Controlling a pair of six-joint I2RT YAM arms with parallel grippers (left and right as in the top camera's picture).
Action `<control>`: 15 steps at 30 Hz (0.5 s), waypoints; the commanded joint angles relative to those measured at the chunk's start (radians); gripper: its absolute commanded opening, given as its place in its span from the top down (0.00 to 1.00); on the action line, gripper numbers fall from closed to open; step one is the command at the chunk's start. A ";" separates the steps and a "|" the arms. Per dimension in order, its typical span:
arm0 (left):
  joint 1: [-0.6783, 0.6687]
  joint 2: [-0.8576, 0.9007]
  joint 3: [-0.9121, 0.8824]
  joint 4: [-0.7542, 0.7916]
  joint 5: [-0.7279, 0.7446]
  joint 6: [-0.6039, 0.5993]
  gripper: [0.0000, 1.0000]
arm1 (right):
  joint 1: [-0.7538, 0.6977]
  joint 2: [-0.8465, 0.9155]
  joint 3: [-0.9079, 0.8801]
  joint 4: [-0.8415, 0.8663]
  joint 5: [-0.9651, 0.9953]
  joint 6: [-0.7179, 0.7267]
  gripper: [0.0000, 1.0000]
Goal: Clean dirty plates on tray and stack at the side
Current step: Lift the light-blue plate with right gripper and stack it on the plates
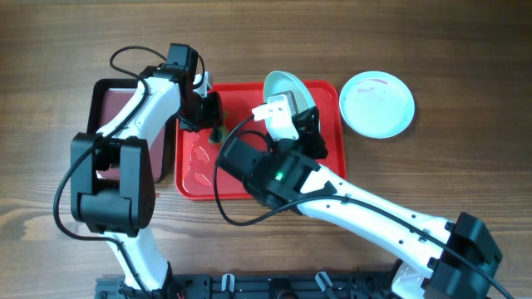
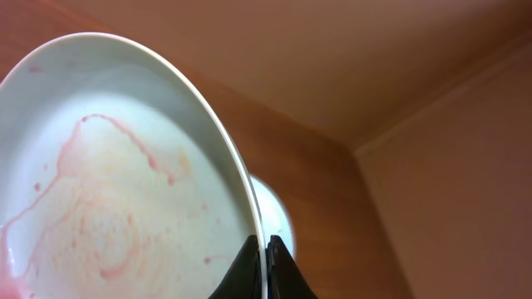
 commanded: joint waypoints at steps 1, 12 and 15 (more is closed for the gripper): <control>-0.005 -0.016 -0.009 0.001 -0.009 -0.010 0.96 | -0.117 -0.009 0.002 0.017 -0.376 0.049 0.96; -0.005 -0.016 -0.009 -0.003 -0.009 -0.010 0.96 | -1.066 -0.005 0.002 0.171 -1.298 -0.109 0.96; -0.005 -0.016 -0.009 -0.010 -0.009 -0.010 0.96 | -1.234 0.034 0.002 0.192 -1.299 -0.108 0.96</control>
